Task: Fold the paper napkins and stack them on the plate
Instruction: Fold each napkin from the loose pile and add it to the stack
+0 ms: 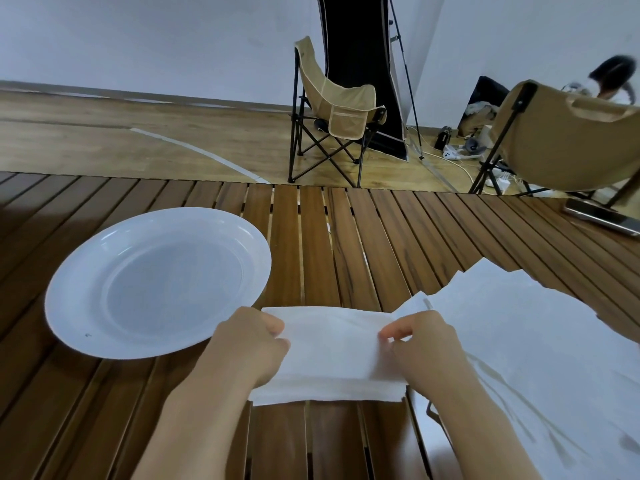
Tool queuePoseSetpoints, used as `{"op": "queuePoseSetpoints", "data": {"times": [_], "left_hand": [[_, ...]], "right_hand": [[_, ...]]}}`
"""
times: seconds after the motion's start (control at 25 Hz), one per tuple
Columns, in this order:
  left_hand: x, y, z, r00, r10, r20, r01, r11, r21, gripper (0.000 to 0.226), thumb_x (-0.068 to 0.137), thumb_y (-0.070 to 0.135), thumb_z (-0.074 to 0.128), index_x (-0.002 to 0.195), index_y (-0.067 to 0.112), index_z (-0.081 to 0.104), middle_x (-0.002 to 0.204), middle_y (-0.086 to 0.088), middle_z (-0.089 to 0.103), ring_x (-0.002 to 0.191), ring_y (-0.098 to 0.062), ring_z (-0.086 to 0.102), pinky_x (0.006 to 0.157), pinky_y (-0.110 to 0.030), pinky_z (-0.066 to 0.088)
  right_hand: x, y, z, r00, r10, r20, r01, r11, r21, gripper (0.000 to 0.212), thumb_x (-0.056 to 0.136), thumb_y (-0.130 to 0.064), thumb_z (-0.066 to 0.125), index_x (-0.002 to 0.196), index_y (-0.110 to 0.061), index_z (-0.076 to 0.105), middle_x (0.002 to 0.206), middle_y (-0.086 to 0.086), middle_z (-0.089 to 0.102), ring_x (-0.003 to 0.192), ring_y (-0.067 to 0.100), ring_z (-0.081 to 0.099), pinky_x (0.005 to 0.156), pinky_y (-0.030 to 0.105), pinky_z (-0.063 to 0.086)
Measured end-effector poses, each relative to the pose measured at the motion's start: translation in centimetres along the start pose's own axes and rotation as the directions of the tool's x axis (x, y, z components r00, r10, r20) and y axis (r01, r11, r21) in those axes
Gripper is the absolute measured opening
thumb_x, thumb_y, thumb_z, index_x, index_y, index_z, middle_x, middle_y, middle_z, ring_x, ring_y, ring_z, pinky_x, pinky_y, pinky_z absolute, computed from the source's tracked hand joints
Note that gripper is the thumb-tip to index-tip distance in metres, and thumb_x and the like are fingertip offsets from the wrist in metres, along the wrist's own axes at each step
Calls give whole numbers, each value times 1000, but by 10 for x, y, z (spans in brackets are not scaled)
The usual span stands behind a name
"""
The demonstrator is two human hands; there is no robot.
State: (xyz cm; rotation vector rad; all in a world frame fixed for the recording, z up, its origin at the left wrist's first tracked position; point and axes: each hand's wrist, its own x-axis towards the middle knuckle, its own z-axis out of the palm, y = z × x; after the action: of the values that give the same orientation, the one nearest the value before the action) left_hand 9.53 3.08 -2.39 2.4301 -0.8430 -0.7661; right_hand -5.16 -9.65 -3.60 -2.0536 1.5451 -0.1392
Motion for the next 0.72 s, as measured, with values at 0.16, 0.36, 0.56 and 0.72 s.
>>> {"op": "queuePoseSetpoints", "data": {"times": [0.16,0.36,0.56,0.72], "left_hand": [[-7,4,-1,999,41,-27,-39,997,61,27,98,27,45,120,20,59,121,-3,54,107,-16,52,81,-20,34],[-22,2,1,969,108,-224,-115,993,-19,34,97,31,48,131,33,51,140,8,44,126,-11,44,98,-21,35],[-17,1,5,965,122,-232,-141,988,-68,28,95,32,51,123,37,56,133,10,48,119,-7,47,89,-17,34],[-14,4,7,972,137,-191,-151,987,-63,27,94,32,53,121,35,57,130,11,50,119,-7,48,86,-17,32]], "right_hand": [[-6,1,-4,999,-24,40,24,1000,3,27,94,-10,51,111,-22,68,108,5,61,84,19,56,57,18,46],[-13,20,-18,999,4,-40,-15,959,-285,27,93,-15,49,118,-15,56,137,3,43,122,25,44,99,38,40],[-16,21,-21,965,250,76,-201,895,-398,32,94,-17,43,127,-16,45,150,2,28,141,29,22,111,49,26],[-13,20,-20,969,248,21,-222,898,-380,28,95,-12,41,123,-16,46,127,1,41,131,27,33,106,47,28]]}}
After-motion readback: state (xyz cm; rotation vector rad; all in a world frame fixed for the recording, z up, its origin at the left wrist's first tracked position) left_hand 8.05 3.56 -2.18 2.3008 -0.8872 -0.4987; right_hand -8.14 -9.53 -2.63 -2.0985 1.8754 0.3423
